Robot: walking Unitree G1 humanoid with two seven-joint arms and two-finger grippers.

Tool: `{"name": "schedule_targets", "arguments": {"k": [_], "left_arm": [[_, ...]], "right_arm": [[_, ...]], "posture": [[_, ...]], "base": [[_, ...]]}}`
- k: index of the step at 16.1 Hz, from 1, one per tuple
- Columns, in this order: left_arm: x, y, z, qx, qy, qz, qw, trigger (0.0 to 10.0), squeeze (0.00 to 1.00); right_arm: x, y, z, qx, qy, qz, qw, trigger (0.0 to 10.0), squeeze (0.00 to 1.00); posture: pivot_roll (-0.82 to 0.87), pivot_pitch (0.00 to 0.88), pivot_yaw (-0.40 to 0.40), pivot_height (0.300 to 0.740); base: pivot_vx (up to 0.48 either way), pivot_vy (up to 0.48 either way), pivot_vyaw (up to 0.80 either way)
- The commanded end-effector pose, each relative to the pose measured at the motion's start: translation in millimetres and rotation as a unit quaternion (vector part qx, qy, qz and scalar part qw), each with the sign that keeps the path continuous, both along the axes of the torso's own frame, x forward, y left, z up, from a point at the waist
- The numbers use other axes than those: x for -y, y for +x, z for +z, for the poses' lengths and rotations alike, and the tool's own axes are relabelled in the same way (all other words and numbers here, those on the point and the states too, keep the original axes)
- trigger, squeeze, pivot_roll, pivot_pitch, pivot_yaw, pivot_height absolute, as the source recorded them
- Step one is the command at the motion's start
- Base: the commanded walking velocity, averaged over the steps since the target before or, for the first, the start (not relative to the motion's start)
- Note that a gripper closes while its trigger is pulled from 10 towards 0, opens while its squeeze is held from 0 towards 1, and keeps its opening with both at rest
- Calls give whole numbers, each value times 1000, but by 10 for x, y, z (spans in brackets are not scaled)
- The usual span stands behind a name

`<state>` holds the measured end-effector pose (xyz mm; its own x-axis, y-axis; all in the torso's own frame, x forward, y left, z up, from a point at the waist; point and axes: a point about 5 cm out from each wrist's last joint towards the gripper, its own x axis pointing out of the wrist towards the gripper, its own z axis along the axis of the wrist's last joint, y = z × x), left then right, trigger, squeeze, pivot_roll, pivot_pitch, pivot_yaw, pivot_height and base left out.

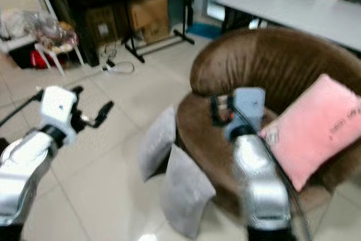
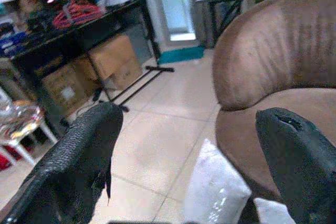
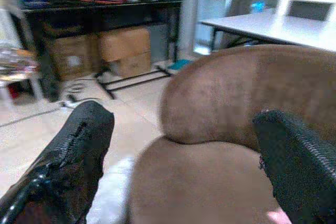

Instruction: Move the pillow to the sofa from floor

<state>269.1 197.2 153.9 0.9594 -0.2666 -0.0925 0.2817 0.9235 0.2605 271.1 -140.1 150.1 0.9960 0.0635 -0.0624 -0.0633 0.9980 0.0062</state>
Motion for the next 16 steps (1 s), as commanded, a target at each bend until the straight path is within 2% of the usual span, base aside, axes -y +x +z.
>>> {"name": "schedule_targets", "arguments": {"k": [1,4,5,7,9,11,12,13,16], "left_arm": [[49,20,40,6,-1,-11,1000,10000,1000],[57,33,44,6,-1,-14,1000,10000,1000],[57,37,45,6,-1,-14,1000,10000,1000],[60,57,51,8,-1,-15,1000,10000,1000],[53,81,62,14,-3,-7,1000,10000,1000],[45,83,58,15,4,1,1000,10000,792],[48,82,58,18,8,0,1000,10000,635],[52,81,52,18,14,0,1000,10000,573],[77,79,29,18,19,-2,1000,10000,490]], "right_arm": [[61,0,14,4,-8,-9,1000,10000,1000],[65,0,14,4,-4,-13,1000,10000,1000],[71,0,13,4,-3,-15,1000,10000,729],[88,7,21,8,-5,-24,1000,10000,0],[109,20,1,-4,-8,-33,999,10000,0],[84,4,-2,-4,10,-18,1000,10000,0],[87,-1,-8,-4,12,-20,1000,10000,0],[101,-7,-23,-6,13,-25,1000,10000,0],[136,-27,-63,-11,6,-33,999,10000,0]], "posture": [[-113,0,26,740],[-117,0,31,740],[-117,0,31,740],[-120,0,35,740],[-121,0,33,736],[-120,0,29,717],[-122,0,28,707],[-122,0,28,698],[-122,0,29,668]], "base": [[277,0,0],[277,0,0],[277,0,0],[276,0,0],[137,0,0],[0,0,0],[0,0,0],[0,0,0],[0,0,0]]}}
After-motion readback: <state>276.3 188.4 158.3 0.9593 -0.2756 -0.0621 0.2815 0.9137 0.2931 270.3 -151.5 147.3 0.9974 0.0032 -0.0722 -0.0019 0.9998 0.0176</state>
